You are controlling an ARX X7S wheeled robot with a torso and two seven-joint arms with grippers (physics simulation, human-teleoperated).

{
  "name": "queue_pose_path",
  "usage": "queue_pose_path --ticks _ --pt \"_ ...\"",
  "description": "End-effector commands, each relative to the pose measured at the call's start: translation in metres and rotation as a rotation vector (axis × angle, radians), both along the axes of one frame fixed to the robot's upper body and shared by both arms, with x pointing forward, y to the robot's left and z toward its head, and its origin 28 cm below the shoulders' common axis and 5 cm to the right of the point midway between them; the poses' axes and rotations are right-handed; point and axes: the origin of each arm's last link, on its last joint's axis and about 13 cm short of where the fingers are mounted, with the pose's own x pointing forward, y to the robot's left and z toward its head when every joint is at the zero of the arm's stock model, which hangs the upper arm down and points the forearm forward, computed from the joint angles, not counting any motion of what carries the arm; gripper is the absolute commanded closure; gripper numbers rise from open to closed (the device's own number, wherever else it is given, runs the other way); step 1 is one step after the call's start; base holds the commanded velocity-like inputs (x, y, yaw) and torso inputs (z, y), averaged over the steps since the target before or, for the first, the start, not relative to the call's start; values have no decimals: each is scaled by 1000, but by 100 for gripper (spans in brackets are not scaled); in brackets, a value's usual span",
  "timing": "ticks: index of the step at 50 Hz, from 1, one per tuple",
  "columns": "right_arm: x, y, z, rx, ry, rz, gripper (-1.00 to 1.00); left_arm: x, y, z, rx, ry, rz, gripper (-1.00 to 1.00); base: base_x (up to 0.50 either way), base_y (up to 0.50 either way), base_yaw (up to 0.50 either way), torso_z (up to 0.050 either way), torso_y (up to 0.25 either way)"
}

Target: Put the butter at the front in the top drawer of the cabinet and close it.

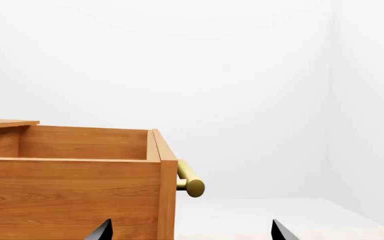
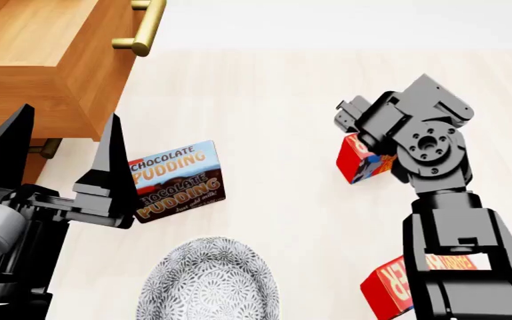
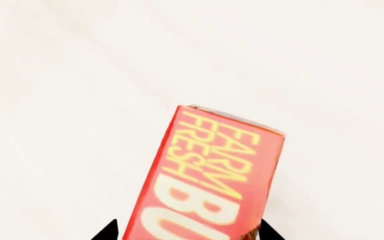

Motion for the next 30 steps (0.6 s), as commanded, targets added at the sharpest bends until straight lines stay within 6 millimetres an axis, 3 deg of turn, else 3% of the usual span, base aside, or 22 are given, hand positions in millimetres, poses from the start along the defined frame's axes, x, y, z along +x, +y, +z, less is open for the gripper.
queue_pose_path --ticks 1,24,25,30 --pt "2 0 -8 16 17 8 -100 0 0 0 1 1 0 -100 0 0 0 0 0" --pt "4 1 -15 27 23 26 -100 -1 2 0 -1 1 9 -100 0 0 0 0 -2" --pt "4 1 -15 24 16 27 100 -1 2 0 -1 1 9 -100 0 0 0 0 -11" --pt "2 1 -13 13 -1 28 100 -1 2 0 -2 2 13 -100 0 0 0 0 -2"
